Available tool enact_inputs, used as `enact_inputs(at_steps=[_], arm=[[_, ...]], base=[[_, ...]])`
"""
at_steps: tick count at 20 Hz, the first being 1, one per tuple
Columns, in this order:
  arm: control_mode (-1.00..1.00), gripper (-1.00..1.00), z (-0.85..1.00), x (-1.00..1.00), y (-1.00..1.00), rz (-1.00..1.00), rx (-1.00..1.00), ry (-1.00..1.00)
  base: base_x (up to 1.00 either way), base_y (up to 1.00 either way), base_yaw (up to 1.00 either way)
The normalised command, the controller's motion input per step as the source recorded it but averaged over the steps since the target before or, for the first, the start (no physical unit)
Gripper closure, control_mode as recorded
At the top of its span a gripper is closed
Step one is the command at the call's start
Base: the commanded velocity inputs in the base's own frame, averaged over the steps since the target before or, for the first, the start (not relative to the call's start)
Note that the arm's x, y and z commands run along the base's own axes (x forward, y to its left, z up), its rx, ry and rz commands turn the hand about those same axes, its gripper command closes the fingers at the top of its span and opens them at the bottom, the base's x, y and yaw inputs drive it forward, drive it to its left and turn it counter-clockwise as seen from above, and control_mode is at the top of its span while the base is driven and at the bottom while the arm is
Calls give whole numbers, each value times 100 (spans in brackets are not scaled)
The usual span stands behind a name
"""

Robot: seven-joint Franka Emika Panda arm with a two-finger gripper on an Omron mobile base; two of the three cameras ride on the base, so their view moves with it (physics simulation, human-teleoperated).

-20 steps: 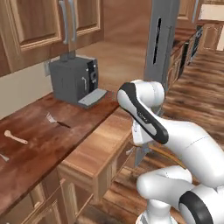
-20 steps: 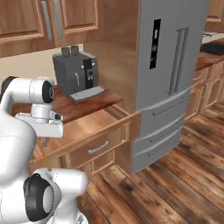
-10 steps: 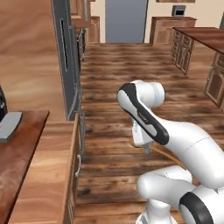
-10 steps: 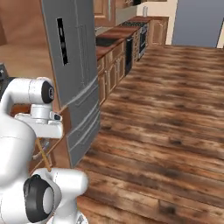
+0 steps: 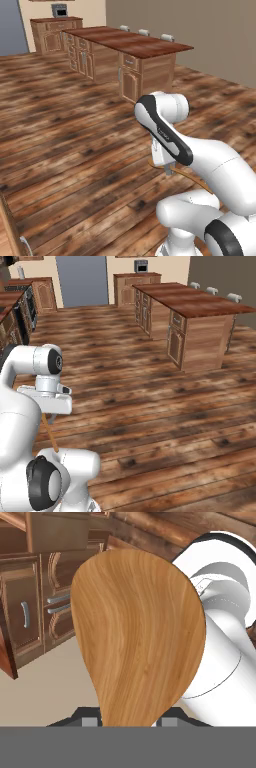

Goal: Organize the utensils by type. Pick up the wooden spoons from the counter and place them in the open cabinet. Then pick up the metallic utensils from the counter and place them in the open drawer.

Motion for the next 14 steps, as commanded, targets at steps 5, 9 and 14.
enact_inputs(at_steps=[5, 9, 14], arm=[[100, 100, 0, 0, 0, 0, 0, 0], [100, 100, 0, 0, 0, 0, 0, 0], [100, 100, 0, 0, 0, 0, 0, 0]], base=[[16, 0, -41], [25, -1, -15], [53, -16, -6]])
